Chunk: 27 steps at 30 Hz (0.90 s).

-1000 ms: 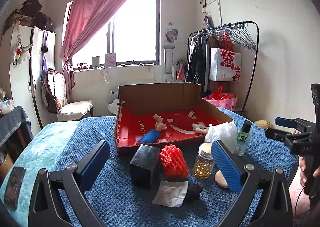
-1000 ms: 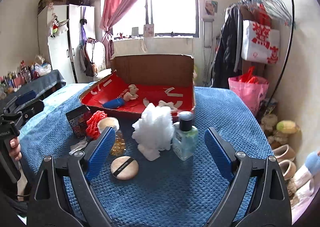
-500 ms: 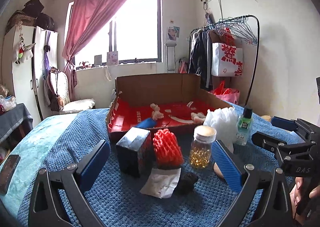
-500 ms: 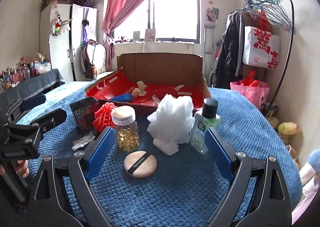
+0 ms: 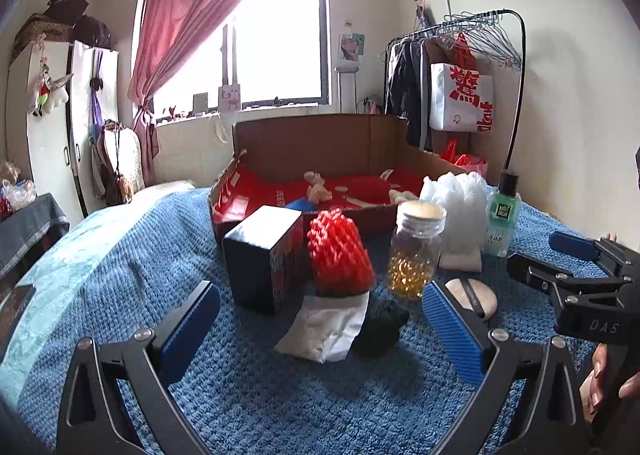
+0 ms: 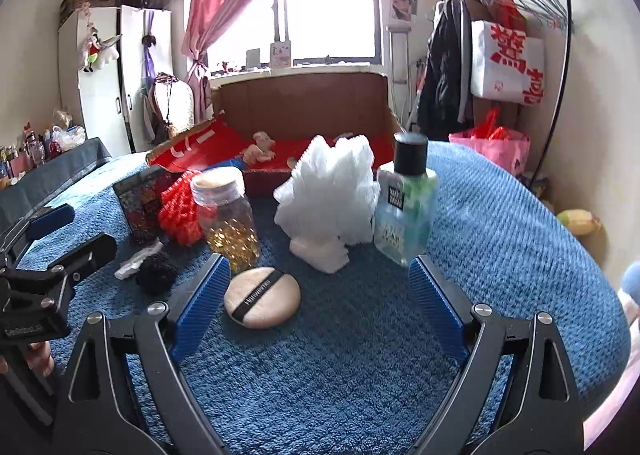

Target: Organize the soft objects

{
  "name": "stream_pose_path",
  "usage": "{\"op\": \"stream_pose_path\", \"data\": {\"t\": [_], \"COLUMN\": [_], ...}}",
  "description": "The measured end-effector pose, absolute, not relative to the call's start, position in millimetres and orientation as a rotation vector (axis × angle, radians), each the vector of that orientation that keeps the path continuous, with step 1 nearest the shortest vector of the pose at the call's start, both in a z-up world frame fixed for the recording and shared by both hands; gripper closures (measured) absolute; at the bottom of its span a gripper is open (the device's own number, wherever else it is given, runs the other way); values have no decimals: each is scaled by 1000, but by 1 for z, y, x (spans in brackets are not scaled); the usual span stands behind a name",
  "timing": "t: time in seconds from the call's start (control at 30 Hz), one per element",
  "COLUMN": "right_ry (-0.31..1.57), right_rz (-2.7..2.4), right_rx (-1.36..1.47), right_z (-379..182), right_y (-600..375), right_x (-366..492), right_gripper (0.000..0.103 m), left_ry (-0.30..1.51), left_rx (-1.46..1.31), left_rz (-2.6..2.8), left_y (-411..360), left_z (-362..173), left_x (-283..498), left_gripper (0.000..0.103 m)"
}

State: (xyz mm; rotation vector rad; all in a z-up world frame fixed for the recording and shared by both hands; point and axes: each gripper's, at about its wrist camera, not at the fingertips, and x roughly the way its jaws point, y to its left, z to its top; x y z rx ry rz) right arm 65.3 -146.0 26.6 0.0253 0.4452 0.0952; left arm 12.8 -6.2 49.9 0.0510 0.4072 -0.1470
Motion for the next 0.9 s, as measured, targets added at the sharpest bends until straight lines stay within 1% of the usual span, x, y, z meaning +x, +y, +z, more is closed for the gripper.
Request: {"op": "stream_pose_path", "data": {"t": [0.37,0.57,0.9], "right_ry": [495,510,618], "right_rz": [79,98,249], "right_rx": [38,43,31], "right_z": [7,6,9], "right_y": [-148,-148,-136], "right_x": [66,68,85], "right_gripper": [11,11,11], "left_ry": [467,495,630], "left_rx": [30,26,39], "left_rz": [-130,-141,-210], "left_y": [-4,-3,14], "left_z": [38,36,40], "left_x": [20,25,42], "left_gripper": [0,0,0]}}
